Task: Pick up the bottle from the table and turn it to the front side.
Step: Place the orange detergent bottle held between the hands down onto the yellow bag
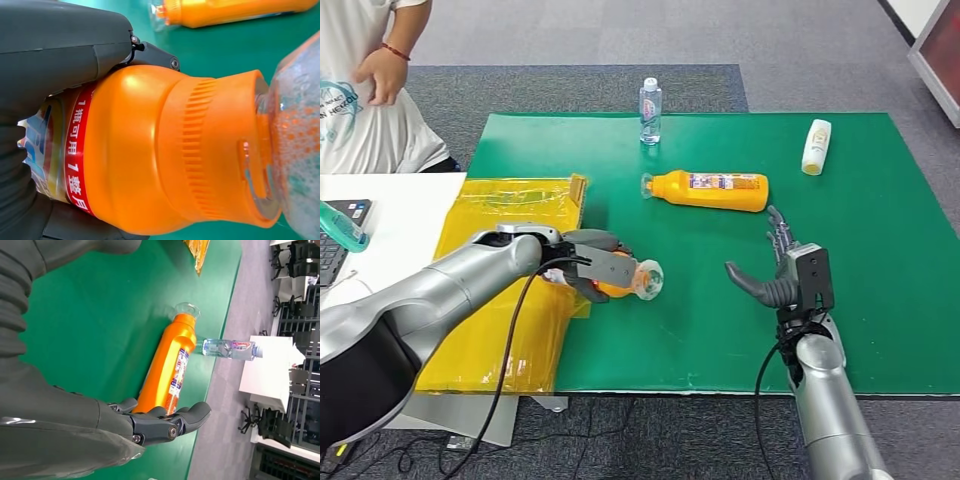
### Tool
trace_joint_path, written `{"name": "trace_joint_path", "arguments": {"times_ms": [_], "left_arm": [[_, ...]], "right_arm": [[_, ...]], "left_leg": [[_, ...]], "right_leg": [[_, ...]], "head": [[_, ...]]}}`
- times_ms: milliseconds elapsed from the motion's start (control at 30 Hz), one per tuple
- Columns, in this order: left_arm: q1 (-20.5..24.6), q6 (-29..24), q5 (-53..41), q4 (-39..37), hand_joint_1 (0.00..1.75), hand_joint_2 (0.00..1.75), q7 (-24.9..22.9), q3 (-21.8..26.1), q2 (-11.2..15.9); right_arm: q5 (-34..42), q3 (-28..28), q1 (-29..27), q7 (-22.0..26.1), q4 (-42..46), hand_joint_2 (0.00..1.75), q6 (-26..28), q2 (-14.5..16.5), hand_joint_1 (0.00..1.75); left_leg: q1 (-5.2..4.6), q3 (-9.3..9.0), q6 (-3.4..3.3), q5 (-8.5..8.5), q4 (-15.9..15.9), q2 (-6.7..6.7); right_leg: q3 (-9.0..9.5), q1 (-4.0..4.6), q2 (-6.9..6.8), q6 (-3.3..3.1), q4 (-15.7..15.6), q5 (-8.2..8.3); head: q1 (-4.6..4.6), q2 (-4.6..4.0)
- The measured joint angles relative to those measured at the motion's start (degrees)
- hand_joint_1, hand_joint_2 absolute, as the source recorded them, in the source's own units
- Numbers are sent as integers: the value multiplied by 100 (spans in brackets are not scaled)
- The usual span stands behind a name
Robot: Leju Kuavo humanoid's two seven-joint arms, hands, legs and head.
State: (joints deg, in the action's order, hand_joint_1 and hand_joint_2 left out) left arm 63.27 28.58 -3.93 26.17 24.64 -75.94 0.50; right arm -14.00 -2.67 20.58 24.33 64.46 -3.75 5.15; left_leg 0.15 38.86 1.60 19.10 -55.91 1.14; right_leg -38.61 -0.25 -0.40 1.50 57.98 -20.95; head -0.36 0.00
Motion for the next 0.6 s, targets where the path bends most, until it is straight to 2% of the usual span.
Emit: {"name": "trace_joint_path", "arguments": {"times_ms": [133, 233, 333, 600], "left_arm": [[-34, 250, 43, -57, 175, 175, 134, 158, -22], [-26, 720, 192, -110, 175, 175, 298, 314, 18], [6, 1129, 263, -192, 175, 175, 209, 432, 76], [3, 1243, 404, -415, 175, 175, -69, 628, 103]], "right_arm": [[-32, 0, 9, -16, 17, 175, -4, -12, 0], [-25, -8, 54, -14, 7, 175, -66, -16, 0], [0, -27, 156, -4, -56, 175, -116, -16, 0], [49, -98, 397, 46, -310, 175, -107, -16, 0]], "left_leg": [[1, 0, 0, 0, 1, 0], [1, -1, 0, 0, 1, 0], [1, -6, 0, 0, 1, 0], [1, -47, 3, 13, 3, 4]], "right_leg": [[1, 2, -1, 0, 1, -1], [4, 3, 0, 0, 3, -1], [10, 3, 0, 0, 3, -1], [43, 2, 6, -6, 3, -4]], "head": [[0, 0], [1, 0], [1, 0], [-1, 0]]}}
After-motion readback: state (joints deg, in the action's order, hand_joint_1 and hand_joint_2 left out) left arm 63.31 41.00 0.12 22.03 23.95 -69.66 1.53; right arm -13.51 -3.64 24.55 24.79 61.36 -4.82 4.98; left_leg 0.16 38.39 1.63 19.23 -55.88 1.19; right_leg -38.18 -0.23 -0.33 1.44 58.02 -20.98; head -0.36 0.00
